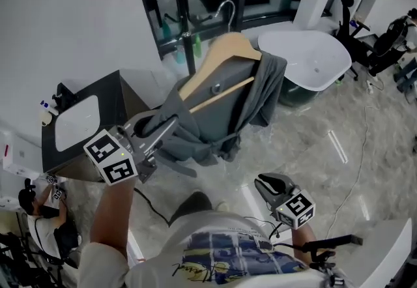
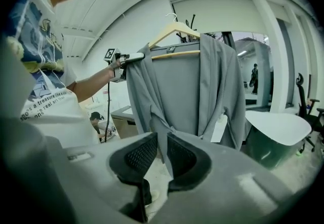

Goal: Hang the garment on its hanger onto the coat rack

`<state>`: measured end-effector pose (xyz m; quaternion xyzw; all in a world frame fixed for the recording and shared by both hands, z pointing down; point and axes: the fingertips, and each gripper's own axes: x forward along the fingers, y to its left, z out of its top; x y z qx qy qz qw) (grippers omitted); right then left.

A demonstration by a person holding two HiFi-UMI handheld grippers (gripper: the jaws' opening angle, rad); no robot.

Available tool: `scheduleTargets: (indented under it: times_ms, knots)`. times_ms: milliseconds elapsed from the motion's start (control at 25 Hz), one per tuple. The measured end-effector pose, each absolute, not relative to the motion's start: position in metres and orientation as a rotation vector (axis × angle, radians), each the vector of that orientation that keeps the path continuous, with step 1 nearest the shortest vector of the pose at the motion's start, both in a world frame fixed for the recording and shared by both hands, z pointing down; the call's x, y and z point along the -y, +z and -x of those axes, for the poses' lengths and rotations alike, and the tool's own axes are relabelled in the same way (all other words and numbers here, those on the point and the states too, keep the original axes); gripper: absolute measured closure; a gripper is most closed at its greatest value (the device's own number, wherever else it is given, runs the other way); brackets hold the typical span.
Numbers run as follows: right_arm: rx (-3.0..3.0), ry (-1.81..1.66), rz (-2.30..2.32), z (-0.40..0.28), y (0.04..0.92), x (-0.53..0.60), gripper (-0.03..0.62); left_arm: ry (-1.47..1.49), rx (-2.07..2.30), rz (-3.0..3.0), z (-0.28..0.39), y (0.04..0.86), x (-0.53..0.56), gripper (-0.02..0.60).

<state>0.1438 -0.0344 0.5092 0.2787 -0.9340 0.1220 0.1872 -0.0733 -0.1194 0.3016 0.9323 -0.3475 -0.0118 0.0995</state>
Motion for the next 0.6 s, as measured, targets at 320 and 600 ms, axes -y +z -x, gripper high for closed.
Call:
scheduleTargets:
  times_ms: [320,600]
  knots:
    - [2.588,0.362,-0.865,-0.143,0.510,0.115,0.533,-0.047,1.045,-2.763,0.097,0.289,0.249,0.541]
    - [2.574,0.337,-0.953,-0.130,0.496,0.188,0.533,-0.076,1.049,-2.766,0.122,0.295,0.354,0.541]
